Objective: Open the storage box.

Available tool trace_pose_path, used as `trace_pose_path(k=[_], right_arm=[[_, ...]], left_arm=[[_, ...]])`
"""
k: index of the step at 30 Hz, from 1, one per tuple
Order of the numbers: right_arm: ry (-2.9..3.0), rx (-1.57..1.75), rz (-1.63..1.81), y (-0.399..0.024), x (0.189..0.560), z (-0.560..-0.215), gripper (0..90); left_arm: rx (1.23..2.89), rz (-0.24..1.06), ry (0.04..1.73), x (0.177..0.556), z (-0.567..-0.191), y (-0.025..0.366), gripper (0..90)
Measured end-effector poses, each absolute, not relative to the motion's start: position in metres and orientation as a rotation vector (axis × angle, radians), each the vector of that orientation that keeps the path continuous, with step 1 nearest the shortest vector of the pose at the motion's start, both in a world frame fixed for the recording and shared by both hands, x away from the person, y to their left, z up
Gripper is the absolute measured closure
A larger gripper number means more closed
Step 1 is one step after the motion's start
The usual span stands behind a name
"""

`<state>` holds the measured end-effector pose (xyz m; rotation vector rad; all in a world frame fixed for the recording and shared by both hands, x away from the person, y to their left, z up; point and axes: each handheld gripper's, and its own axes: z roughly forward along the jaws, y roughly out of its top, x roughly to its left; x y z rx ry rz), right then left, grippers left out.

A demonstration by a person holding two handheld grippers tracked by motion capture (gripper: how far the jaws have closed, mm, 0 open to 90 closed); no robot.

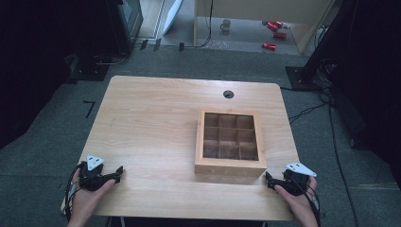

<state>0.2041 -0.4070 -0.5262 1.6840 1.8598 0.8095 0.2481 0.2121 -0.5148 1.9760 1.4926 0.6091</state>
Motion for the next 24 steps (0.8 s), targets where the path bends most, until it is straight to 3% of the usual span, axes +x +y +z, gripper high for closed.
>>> trace_pose_path(k=[8,24], right_arm=[[1.860,1.686,0.810,-0.407,0.204,-0.526,2.9],[1.860,1.684,0.810,-0.407,0.204,-0.526,2.9]], left_arm=[[1.963,0.582,1.474,0.249,-0.508,0.198,14.3],[2.012,0.473,1.232,0.249,-0.478,0.114,14.5]])
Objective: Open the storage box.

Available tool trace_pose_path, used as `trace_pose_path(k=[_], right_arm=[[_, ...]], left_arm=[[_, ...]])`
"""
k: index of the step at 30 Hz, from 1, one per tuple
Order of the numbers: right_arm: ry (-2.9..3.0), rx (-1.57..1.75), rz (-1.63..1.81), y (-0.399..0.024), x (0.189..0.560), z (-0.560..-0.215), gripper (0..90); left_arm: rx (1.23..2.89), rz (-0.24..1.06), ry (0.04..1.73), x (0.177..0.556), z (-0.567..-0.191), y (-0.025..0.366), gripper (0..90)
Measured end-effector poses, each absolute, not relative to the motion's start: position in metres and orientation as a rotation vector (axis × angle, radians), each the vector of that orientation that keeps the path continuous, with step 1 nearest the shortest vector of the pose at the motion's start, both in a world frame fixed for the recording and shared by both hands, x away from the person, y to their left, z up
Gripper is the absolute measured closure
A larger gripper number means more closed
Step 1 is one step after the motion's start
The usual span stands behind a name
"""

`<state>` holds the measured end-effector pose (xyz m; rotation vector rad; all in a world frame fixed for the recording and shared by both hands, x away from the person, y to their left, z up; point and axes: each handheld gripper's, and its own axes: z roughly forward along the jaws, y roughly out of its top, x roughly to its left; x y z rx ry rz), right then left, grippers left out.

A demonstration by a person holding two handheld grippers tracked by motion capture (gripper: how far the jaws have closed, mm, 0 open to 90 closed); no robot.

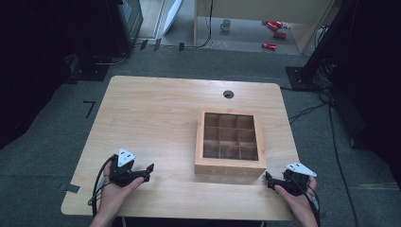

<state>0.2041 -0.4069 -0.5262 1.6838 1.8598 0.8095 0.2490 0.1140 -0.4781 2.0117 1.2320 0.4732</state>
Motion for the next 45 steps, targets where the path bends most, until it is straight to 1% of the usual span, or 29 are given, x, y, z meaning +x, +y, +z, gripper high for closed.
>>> trace_pose_path(k=[19,28,37,45], right_arm=[[1.847,1.690,0.806,-0.406,0.202,-0.526,5.3],[1.845,1.692,0.799,-0.405,0.202,-0.525,6.3],[1.862,1.668,0.781,-0.402,0.200,-0.523,6.5],[1.851,1.646,0.800,-0.398,0.198,-0.515,6.5]], left_arm=[[2.031,0.377,1.065,0.251,-0.462,0.044,14.9],[2.039,0.342,1.013,0.247,-0.460,0.024,14.9],[2.042,0.315,0.969,0.242,-0.456,0.012,15.1],[2.036,0.285,0.929,0.240,-0.453,-0.004,15.8]])
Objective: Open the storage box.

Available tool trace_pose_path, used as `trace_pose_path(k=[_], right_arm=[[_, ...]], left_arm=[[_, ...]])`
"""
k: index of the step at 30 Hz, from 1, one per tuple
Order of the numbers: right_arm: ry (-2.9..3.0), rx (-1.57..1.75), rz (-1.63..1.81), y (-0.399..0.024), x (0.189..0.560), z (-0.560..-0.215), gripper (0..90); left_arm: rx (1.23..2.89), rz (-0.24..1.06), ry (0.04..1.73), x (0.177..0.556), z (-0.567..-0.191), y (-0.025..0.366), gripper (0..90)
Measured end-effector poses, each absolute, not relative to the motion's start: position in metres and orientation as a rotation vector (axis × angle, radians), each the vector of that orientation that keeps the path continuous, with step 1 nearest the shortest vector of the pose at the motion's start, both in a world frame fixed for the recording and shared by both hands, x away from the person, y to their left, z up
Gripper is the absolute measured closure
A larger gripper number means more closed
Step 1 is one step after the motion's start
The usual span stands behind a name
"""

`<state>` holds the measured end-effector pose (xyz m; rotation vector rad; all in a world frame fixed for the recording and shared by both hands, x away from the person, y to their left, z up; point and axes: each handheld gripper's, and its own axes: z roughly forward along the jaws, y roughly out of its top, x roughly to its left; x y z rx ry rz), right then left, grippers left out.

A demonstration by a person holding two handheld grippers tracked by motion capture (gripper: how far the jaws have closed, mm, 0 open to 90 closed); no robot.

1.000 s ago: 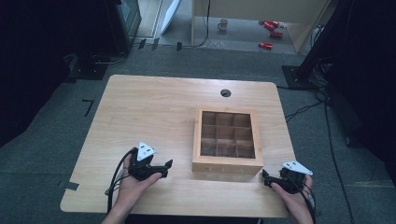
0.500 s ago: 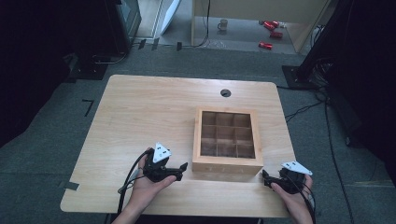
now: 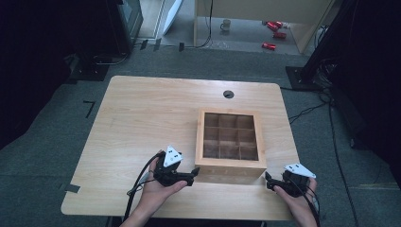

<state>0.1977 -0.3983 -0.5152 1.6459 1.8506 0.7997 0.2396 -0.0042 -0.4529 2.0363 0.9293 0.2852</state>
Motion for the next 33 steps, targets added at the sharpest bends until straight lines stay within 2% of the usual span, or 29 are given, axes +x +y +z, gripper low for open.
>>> trace_pose_path(k=[4,16,19,33], right_arm=[[1.852,1.638,0.806,-0.397,0.197,-0.513,6.5],[1.868,1.595,0.841,-0.387,0.187,-0.502,6.5],[1.875,1.581,0.857,-0.384,0.181,-0.500,6.5],[1.912,1.537,0.904,-0.371,0.174,-0.494,6.5]], left_arm=[[2.037,0.283,0.925,0.239,-0.451,-0.010,18.2],[2.046,0.276,0.901,0.239,-0.451,-0.026,46.9],[2.043,0.292,0.918,0.240,-0.451,-0.026,50.6],[2.090,0.276,0.931,0.239,-0.467,-0.026,51.5]])
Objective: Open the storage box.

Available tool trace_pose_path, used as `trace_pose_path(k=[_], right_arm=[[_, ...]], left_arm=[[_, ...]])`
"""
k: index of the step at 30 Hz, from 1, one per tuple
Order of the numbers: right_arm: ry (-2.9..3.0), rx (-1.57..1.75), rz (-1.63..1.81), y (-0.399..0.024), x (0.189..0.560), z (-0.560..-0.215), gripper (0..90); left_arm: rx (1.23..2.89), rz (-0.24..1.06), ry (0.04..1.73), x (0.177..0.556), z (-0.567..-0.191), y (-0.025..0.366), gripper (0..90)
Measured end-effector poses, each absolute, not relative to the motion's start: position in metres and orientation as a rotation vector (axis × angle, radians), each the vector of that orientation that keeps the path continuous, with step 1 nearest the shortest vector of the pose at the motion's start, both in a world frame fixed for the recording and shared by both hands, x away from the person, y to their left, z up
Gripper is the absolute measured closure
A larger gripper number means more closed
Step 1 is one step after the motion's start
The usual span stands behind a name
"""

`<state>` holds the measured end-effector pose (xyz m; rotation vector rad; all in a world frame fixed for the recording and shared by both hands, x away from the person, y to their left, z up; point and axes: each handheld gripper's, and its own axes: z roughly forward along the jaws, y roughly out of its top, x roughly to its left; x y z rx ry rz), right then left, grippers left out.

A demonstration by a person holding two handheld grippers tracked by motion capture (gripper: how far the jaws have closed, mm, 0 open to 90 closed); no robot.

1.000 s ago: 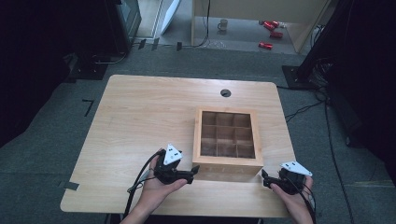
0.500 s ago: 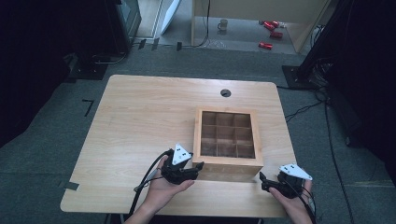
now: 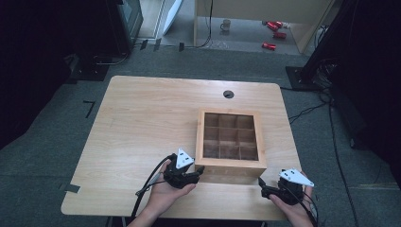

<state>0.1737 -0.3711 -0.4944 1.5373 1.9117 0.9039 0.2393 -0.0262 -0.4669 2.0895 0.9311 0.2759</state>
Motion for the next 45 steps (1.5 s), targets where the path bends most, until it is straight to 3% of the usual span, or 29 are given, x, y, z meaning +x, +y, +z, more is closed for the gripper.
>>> trace_pose_path(k=[13,15,28,38,45], right_arm=[[1.934,1.500,0.952,-0.364,0.173,-0.492,6.5],[1.933,1.488,0.970,-0.363,0.173,-0.491,11.7],[1.899,1.452,1.090,-0.358,0.170,-0.483,19.3],[1.764,1.462,1.151,-0.354,0.171,-0.474,39.8],[1.733,1.430,1.127,-0.345,0.179,-0.473,41.8]], left_arm=[[2.096,0.286,0.922,0.238,-0.465,-0.024,56.6],[2.092,0.284,0.920,0.238,-0.464,-0.024,56.7],[2.079,0.294,0.884,0.238,-0.455,-0.023,59.4],[2.064,0.302,0.873,0.239,-0.444,-0.022,58.5],[2.061,0.299,0.872,0.239,-0.442,-0.022,58.4]])
